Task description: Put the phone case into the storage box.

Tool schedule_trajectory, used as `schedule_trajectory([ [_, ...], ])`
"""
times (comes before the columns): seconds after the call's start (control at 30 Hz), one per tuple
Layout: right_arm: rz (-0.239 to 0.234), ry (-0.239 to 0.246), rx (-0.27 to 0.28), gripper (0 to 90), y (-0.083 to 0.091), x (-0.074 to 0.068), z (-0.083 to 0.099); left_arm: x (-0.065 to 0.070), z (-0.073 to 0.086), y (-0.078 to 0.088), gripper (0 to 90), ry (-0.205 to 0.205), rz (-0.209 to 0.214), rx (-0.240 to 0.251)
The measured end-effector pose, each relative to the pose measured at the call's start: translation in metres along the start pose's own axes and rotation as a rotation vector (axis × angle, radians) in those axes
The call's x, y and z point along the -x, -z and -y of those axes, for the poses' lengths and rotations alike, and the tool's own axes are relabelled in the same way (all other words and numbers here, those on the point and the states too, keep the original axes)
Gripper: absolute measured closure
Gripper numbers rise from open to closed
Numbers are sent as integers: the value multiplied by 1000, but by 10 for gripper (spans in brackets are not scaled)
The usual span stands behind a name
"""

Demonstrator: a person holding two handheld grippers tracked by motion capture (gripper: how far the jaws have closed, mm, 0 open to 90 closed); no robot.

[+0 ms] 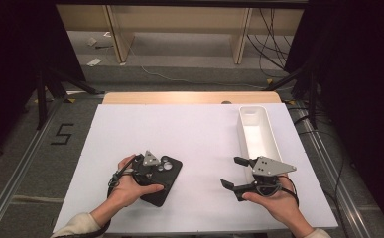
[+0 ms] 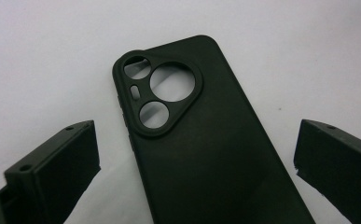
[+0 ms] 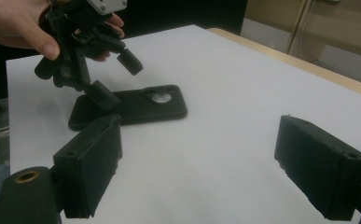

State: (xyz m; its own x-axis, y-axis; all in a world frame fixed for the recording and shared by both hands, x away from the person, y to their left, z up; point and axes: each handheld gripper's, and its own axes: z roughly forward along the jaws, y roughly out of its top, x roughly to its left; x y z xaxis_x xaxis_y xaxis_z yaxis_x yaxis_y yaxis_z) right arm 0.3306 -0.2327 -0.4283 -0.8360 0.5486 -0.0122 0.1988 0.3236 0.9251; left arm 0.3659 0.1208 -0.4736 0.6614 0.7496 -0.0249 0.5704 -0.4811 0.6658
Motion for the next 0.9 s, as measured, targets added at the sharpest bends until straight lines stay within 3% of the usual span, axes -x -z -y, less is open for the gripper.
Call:
schedule_trajectory([
  [0.63,-12,-6,-1,159,-2,-1,1,9,0,-17,0,-4,-27,-56],
  [0.9,-15,-4,-2,160,-2,-1,1,7,2,-20,0,23,-29,-76],
])
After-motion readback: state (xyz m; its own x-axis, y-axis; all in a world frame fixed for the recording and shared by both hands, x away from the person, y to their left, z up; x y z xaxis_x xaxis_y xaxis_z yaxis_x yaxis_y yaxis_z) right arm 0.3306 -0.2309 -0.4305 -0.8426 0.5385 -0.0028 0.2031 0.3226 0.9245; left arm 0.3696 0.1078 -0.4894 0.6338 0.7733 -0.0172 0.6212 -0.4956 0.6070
